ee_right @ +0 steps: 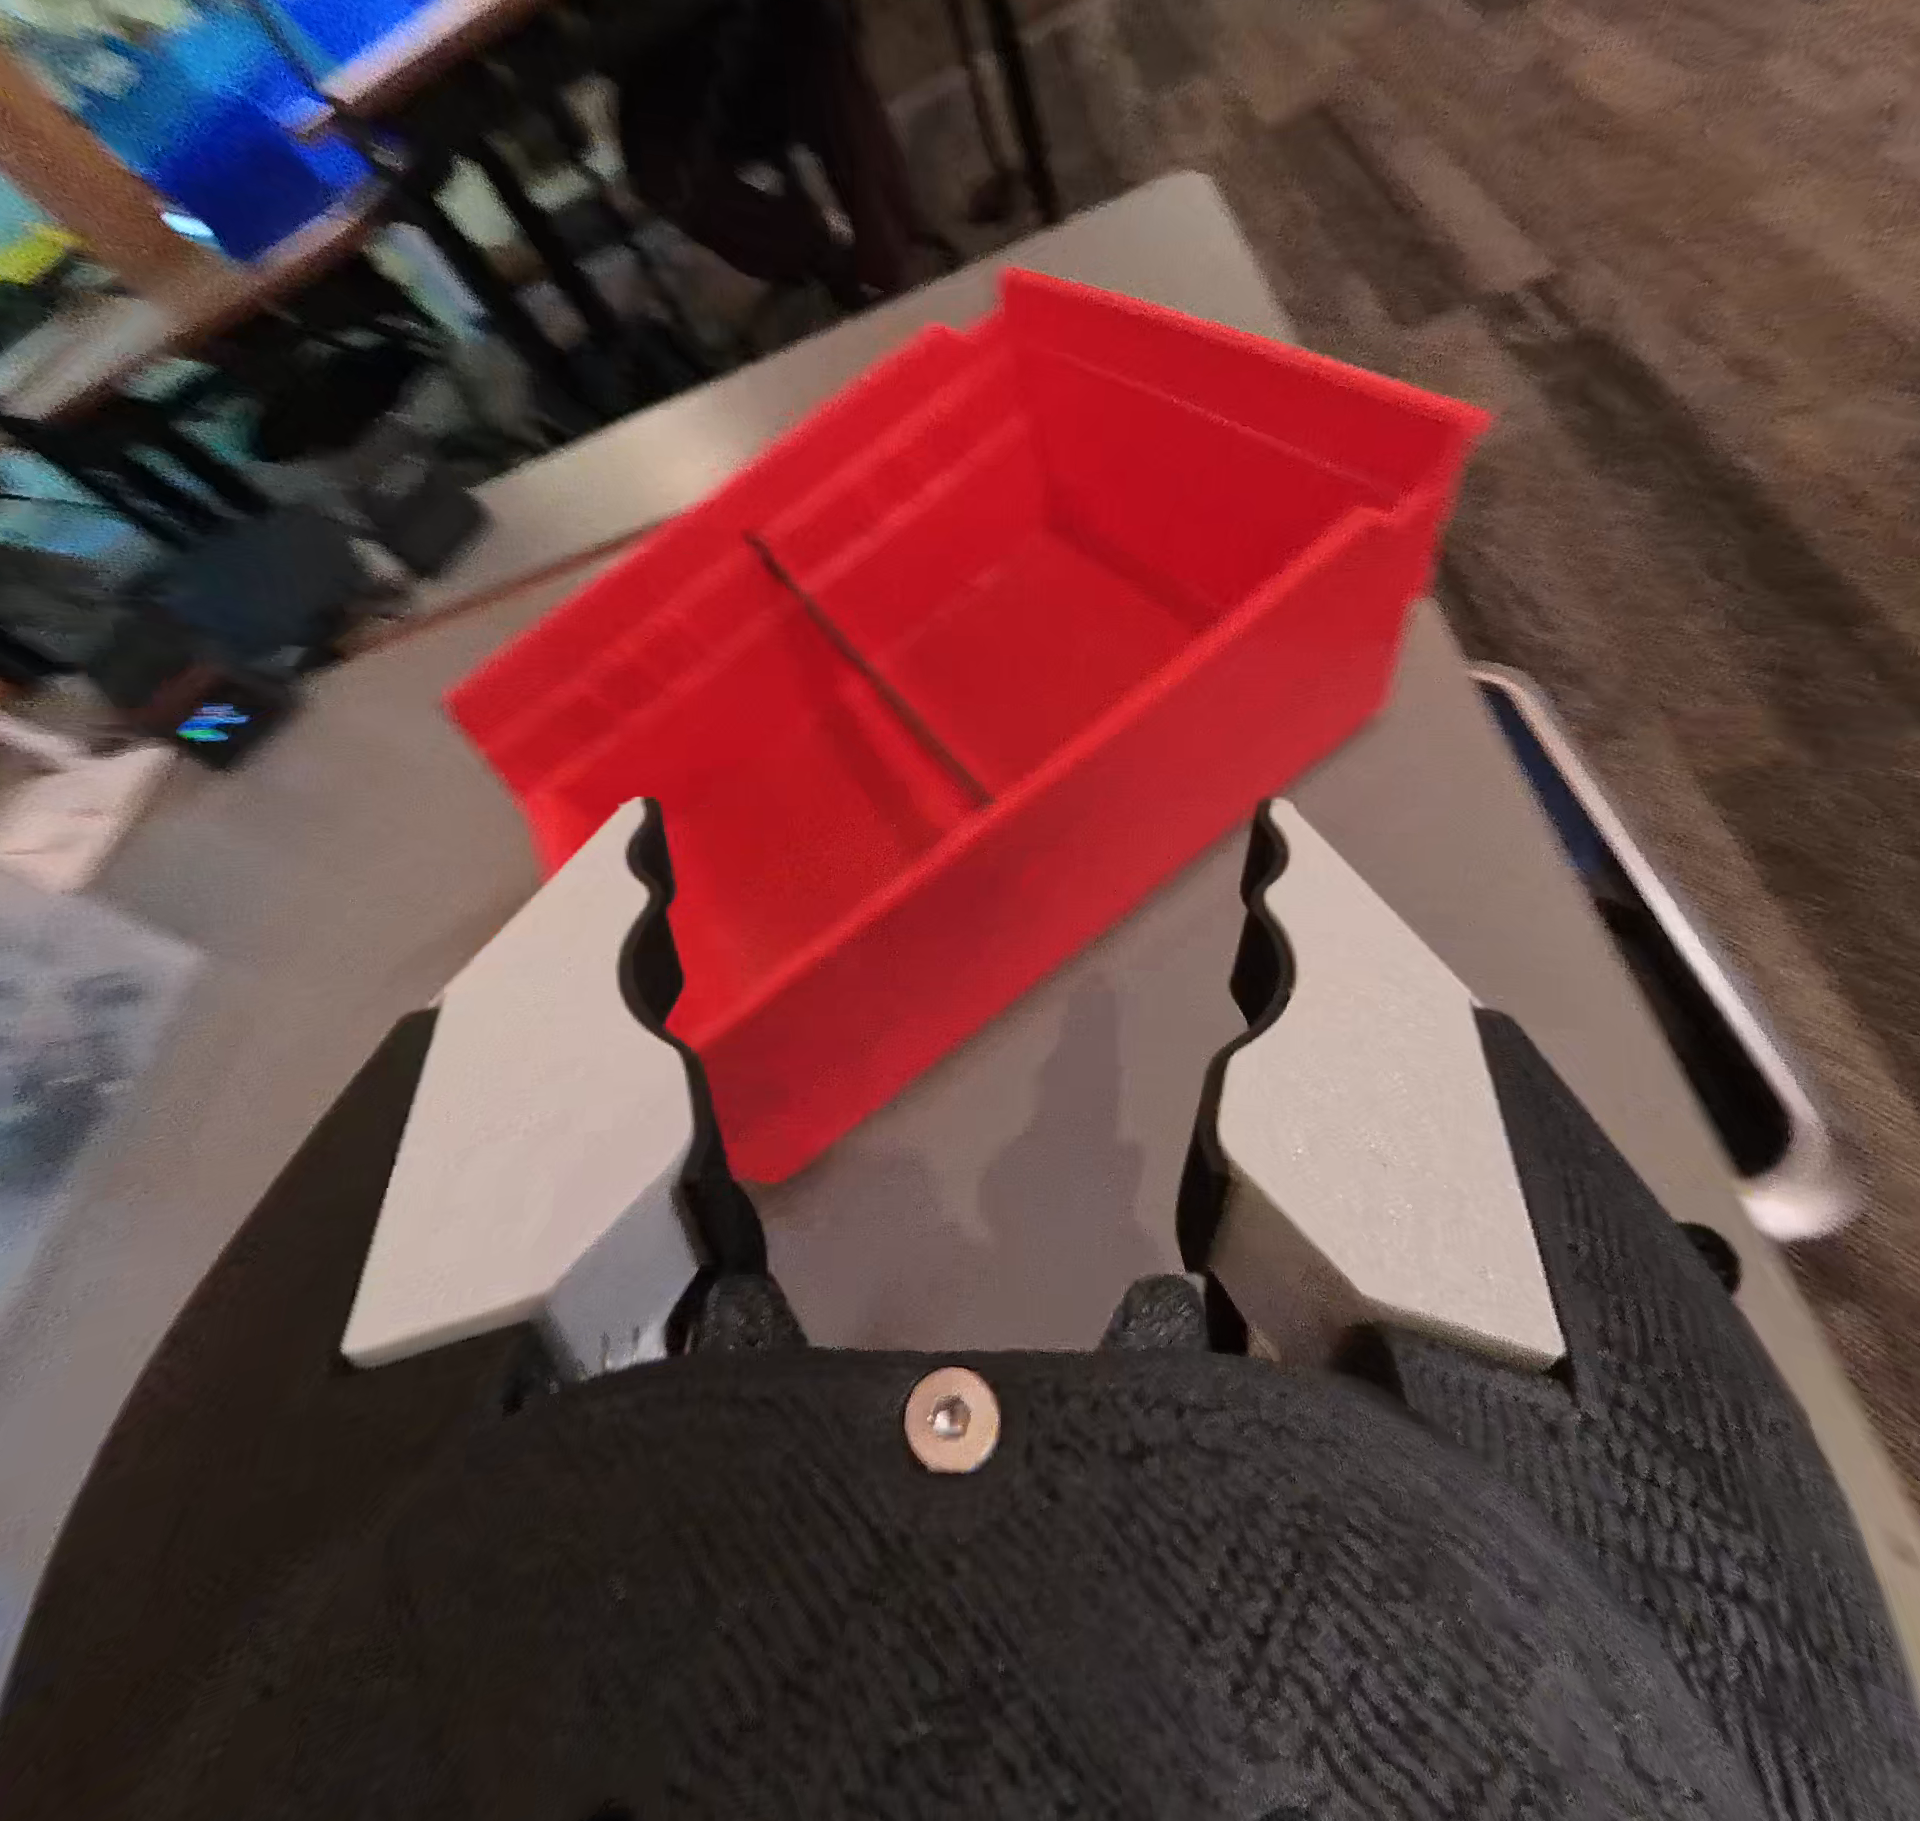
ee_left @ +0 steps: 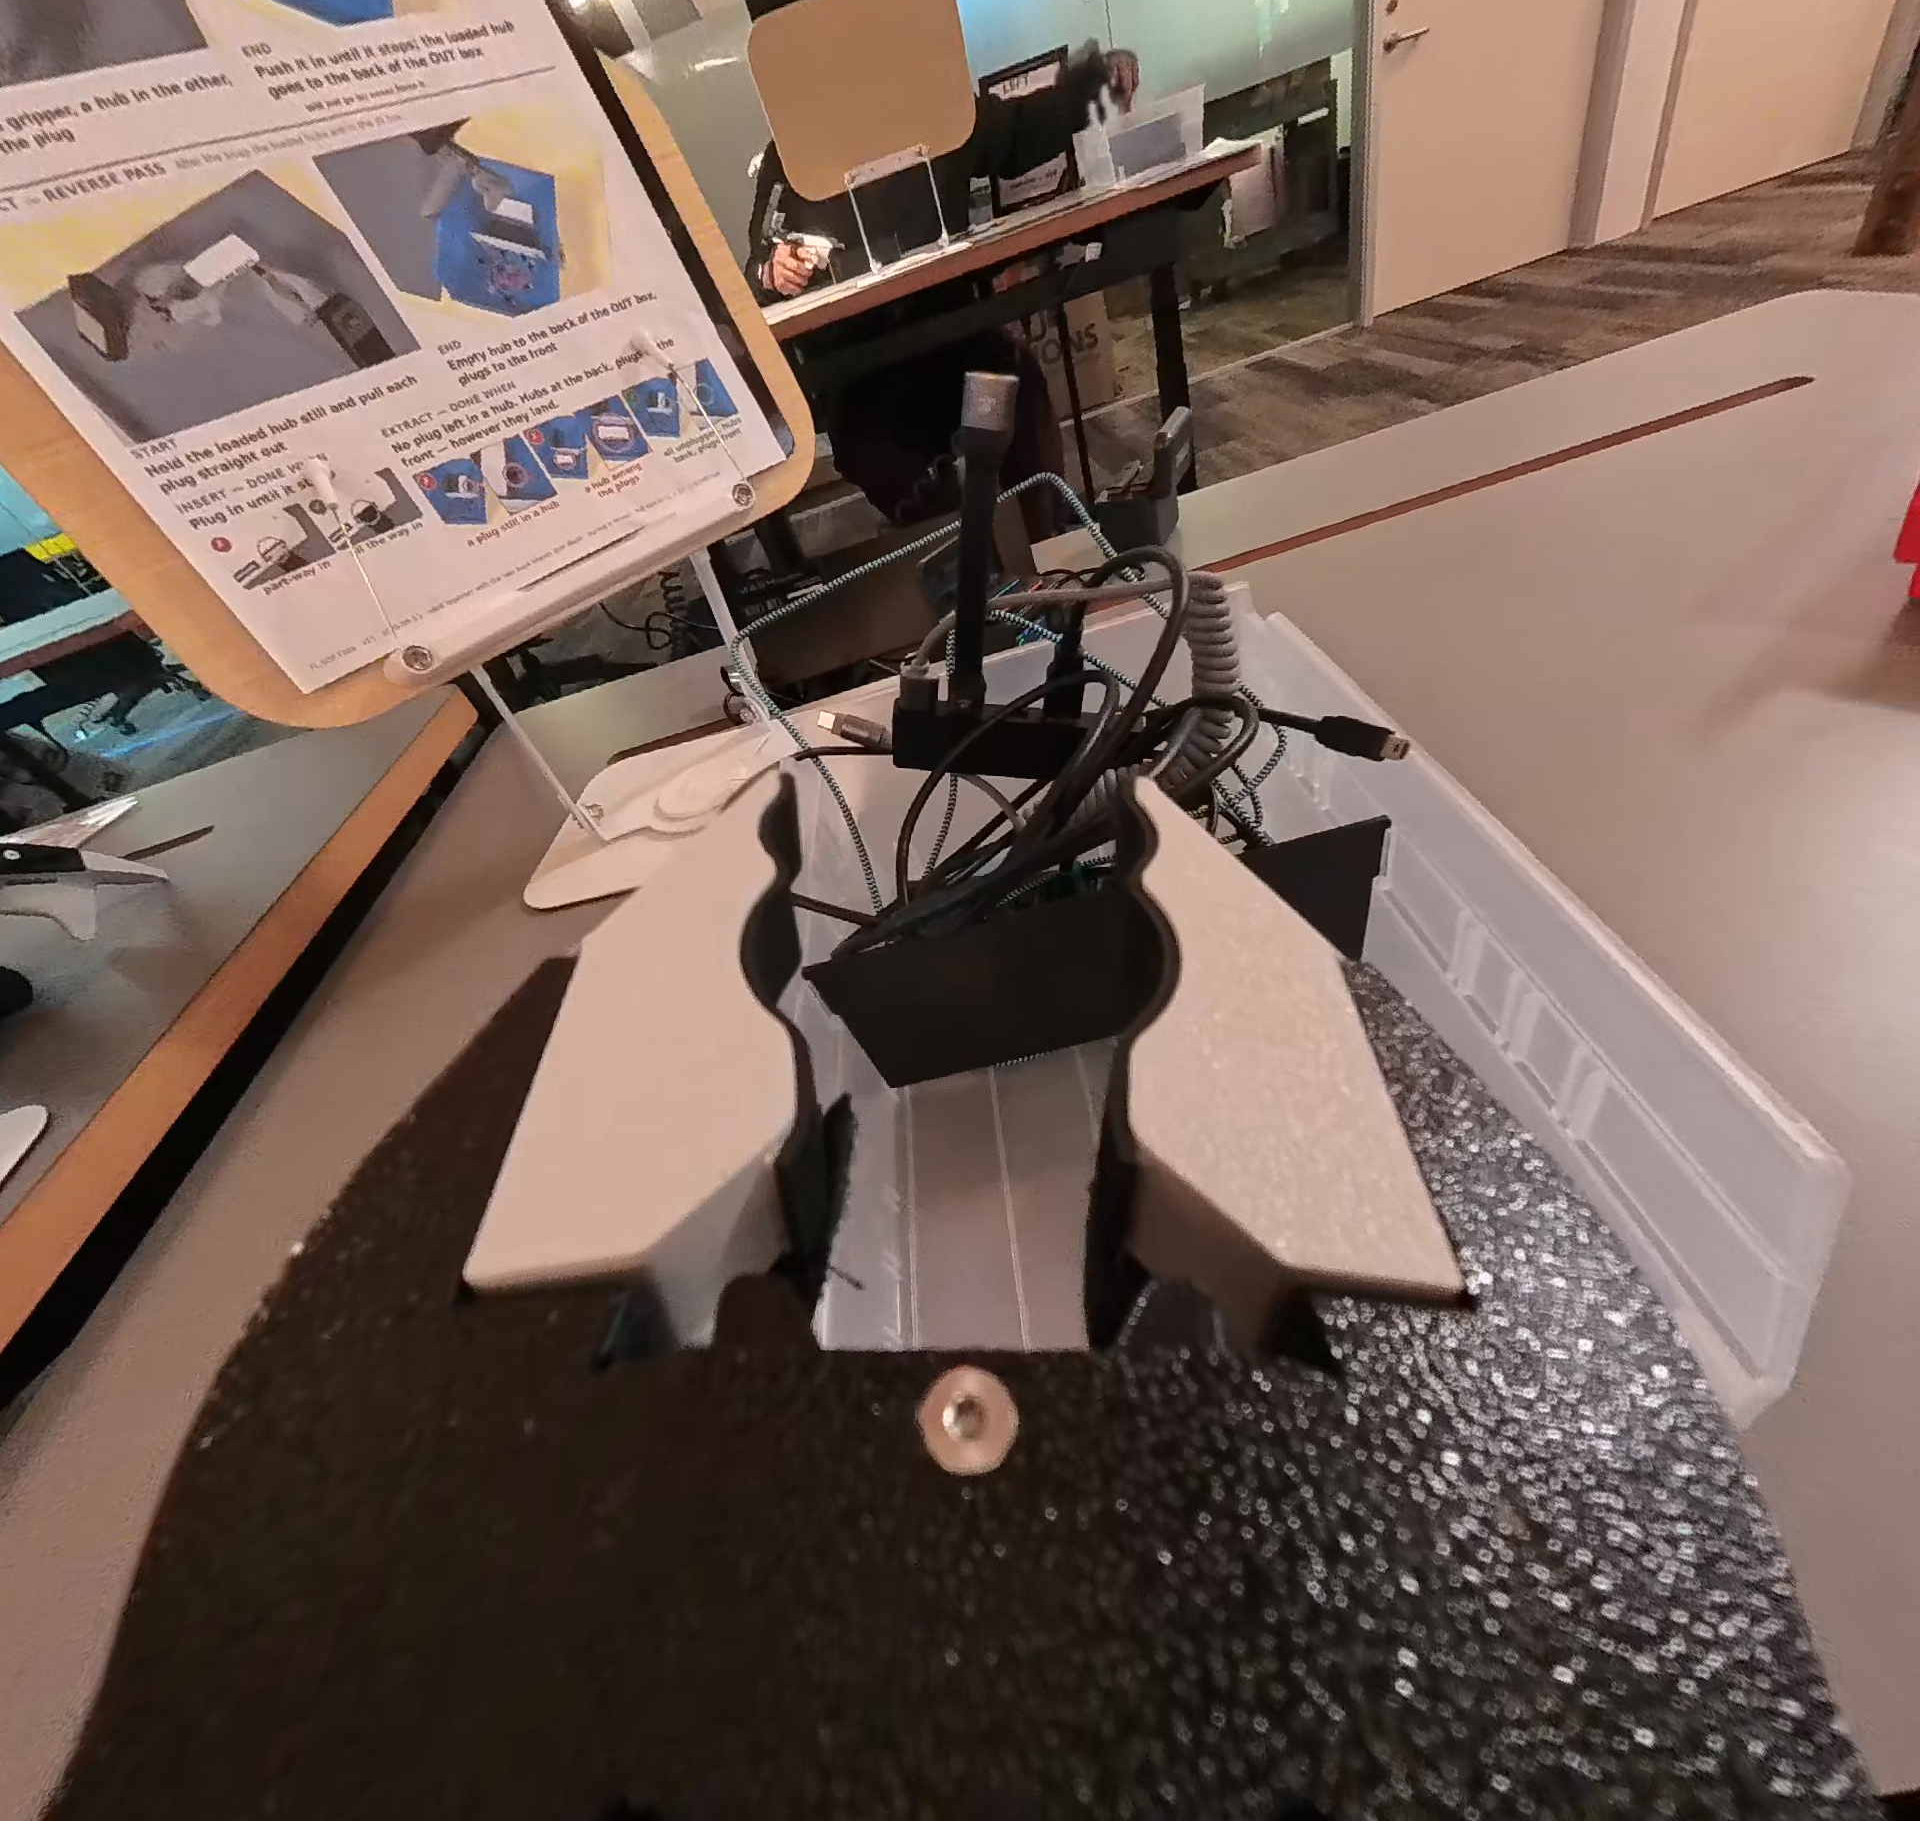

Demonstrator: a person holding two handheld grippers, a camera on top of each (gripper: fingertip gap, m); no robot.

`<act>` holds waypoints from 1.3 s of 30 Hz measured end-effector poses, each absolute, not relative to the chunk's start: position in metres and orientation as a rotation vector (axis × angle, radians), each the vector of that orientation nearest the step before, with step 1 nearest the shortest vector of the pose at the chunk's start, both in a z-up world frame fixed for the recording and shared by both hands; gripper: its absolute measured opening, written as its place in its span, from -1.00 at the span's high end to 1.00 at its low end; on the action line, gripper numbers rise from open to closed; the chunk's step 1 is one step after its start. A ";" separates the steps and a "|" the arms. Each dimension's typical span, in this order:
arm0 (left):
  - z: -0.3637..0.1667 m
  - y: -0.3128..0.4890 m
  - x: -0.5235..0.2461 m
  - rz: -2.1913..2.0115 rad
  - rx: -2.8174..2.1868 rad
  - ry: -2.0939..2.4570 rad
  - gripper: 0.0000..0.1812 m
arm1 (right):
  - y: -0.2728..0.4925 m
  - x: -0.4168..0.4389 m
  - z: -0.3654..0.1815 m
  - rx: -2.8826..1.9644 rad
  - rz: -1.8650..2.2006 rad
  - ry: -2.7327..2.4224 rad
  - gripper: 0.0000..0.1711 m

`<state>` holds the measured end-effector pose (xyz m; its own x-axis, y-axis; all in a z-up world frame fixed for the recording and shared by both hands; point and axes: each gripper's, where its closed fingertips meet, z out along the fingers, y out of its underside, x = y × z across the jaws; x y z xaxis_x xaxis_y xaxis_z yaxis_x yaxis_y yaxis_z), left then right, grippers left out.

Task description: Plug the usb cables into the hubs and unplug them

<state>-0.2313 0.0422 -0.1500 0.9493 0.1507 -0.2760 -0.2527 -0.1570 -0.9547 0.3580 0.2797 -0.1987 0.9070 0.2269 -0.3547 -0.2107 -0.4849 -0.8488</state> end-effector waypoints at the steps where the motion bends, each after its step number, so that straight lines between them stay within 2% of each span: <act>1: -0.151 0.043 -0.231 0.348 -1.697 0.076 0.35 | 0.276 0.347 -0.191 -1.994 0.565 -0.041 -0.30; 12: -0.162 0.042 -0.232 0.399 -1.748 0.108 0.34 | 0.268 0.293 -0.238 -2.317 0.066 -0.410 -0.32; 15: -0.163 0.039 -0.234 0.403 -1.754 0.106 0.34 | 0.259 0.299 -0.248 -2.387 0.038 -0.457 -0.23; 17: -0.162 0.037 -0.236 0.396 -1.750 0.098 0.34 | 0.260 0.317 -0.250 -2.389 -0.039 -0.454 -0.08; 22: -0.162 0.033 -0.239 0.371 -1.744 0.075 0.34 | 0.253 0.347 -0.251 -2.410 -0.013 -0.393 0.09; 27: -0.162 0.033 -0.240 0.355 -1.744 0.062 0.34 | 0.251 0.381 -0.248 -2.401 0.011 -0.240 0.17; 31: -0.167 0.034 -0.243 0.336 -1.773 0.036 0.34 | 0.246 0.371 -0.248 -2.401 0.166 -0.237 0.20; 35: -0.187 0.037 -0.261 0.305 -1.877 -0.071 0.33 | 0.245 0.353 -0.251 -2.414 0.275 -0.263 0.25; 39: -0.216 0.040 -0.290 0.293 -2.031 -0.194 0.24 | 0.235 0.358 -0.278 -2.549 0.143 -0.410 0.33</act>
